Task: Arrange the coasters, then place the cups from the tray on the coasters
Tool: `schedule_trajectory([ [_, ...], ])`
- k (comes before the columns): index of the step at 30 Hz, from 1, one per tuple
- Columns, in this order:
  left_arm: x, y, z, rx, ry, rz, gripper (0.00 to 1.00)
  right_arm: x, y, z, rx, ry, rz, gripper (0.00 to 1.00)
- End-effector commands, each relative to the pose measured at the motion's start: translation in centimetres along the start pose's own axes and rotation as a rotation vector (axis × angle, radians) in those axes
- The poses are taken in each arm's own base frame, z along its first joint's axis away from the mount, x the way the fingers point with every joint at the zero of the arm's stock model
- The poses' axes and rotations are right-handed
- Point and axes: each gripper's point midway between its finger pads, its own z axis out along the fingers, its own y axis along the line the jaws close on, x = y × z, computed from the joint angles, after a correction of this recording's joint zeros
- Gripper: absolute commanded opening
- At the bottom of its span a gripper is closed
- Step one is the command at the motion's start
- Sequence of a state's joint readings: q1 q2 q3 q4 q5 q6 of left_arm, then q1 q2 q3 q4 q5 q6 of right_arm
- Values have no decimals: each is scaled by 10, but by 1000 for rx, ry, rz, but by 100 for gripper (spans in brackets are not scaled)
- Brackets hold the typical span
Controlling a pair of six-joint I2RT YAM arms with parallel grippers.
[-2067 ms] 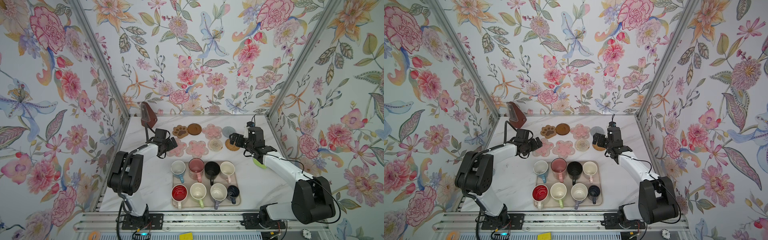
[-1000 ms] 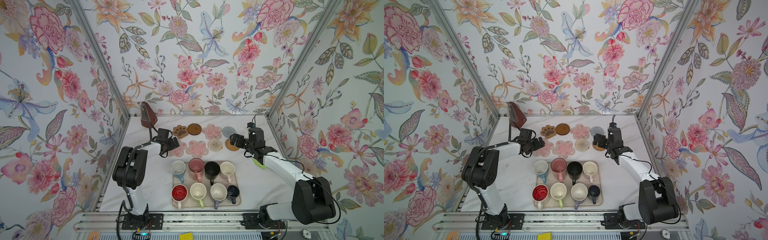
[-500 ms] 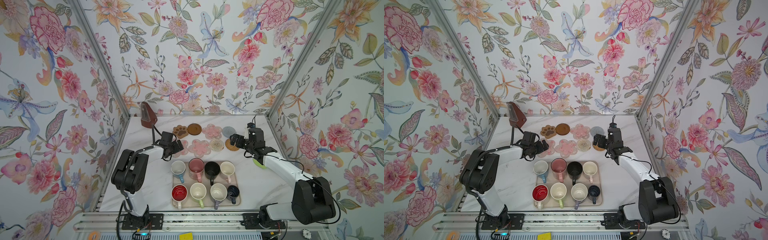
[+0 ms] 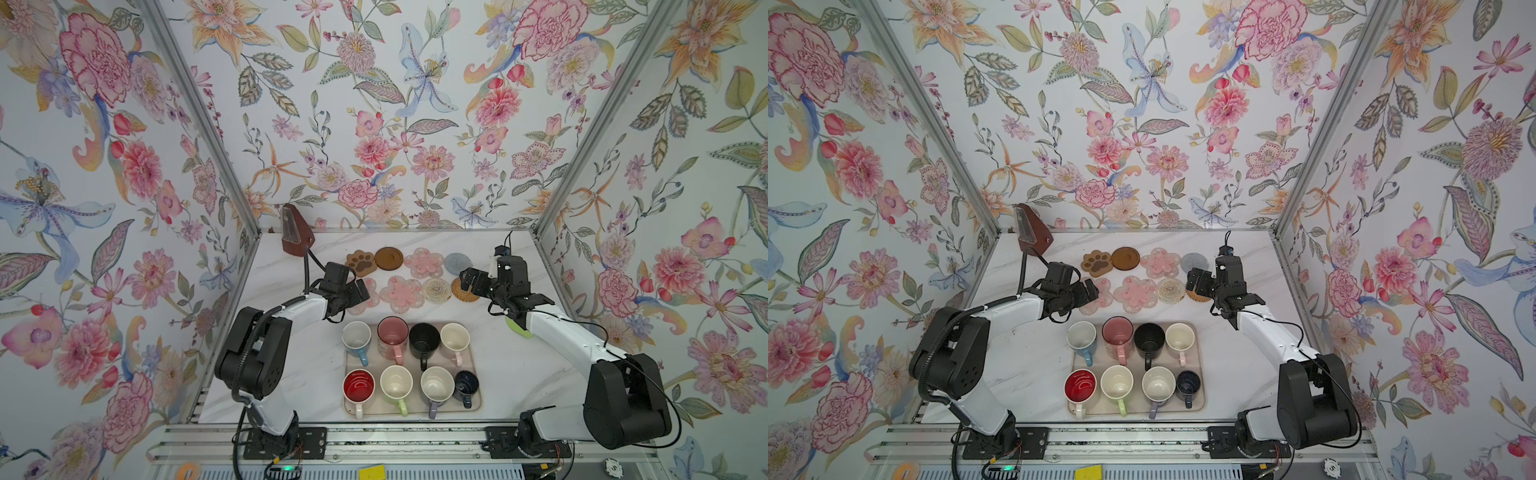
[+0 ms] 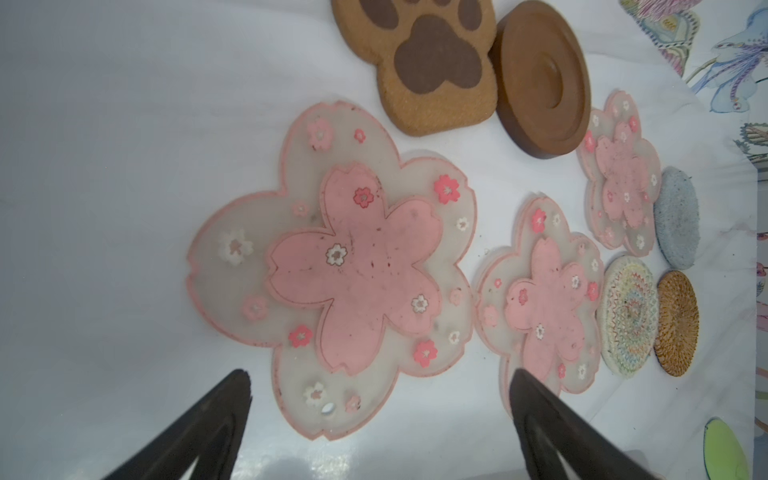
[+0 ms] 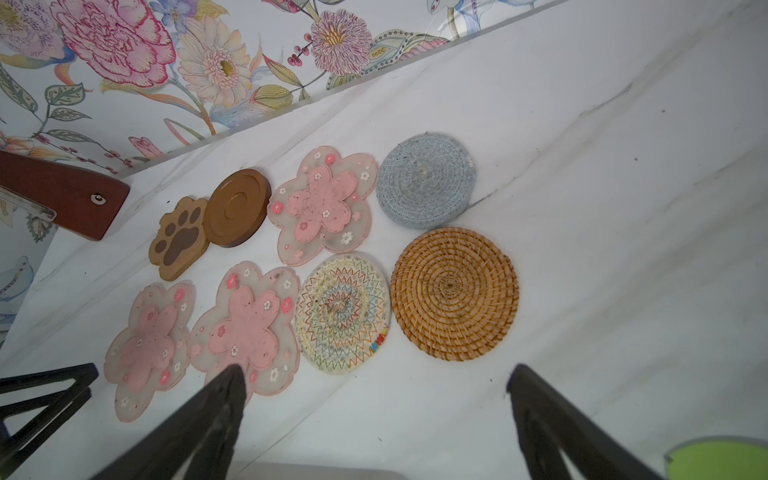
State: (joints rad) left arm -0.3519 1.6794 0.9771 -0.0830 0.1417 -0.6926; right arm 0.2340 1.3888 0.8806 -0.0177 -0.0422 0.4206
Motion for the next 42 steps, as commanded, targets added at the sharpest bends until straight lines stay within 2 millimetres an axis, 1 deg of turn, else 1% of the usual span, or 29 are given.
schedule_trajectory([
  [1, -38, -9, -38, -24, -142, 75, 99, -5, -1, -8, 0, -18, 12, 99],
  [2, -51, -14, -55, -14, -199, 89, 99, -6, -1, -8, 1, -19, 13, 99],
  [4, -66, -14, -76, -18, -280, 106, 99, -5, -1, -8, 3, -17, 13, 99],
  [6, -76, -11, -93, -12, -355, 119, 99, -5, -1, -8, 3, -15, 13, 99],
  [8, -82, -6, -110, -2, -431, 124, 99, -4, -1, -8, 5, -10, 13, 99],
  [13, -80, 12, -136, 42, -559, 94, 99, -1, -3, -8, 11, 1, 12, 99],
  [15, -78, 23, -143, 41, -597, 59, 99, 1, -4, -8, 15, 9, 13, 99],
  [19, -76, 39, -153, 42, -637, 27, 99, 4, -4, -9, 17, 27, 16, 99],
  [21, -76, 42, -156, 41, -640, 31, 99, 8, -5, -15, 30, 53, 24, 99],
  [25, -76, 45, -161, 26, -647, 49, 99, 30, -10, -40, 75, 127, 37, 99],
  [29, -80, 53, -173, -38, -681, 95, 99, 53, -7, -77, 118, 184, -7, 99],
  [34, -88, 59, -185, -70, -706, 115, 99, 88, 1, -123, 162, 276, -50, 98],
  [38, -88, 62, -188, -79, -716, 123, 99, 117, 11, -149, 150, 334, -47, 97],
  [42, -89, 65, -195, -87, -729, 123, 99, 139, 14, -171, 166, 361, -60, 94],
])
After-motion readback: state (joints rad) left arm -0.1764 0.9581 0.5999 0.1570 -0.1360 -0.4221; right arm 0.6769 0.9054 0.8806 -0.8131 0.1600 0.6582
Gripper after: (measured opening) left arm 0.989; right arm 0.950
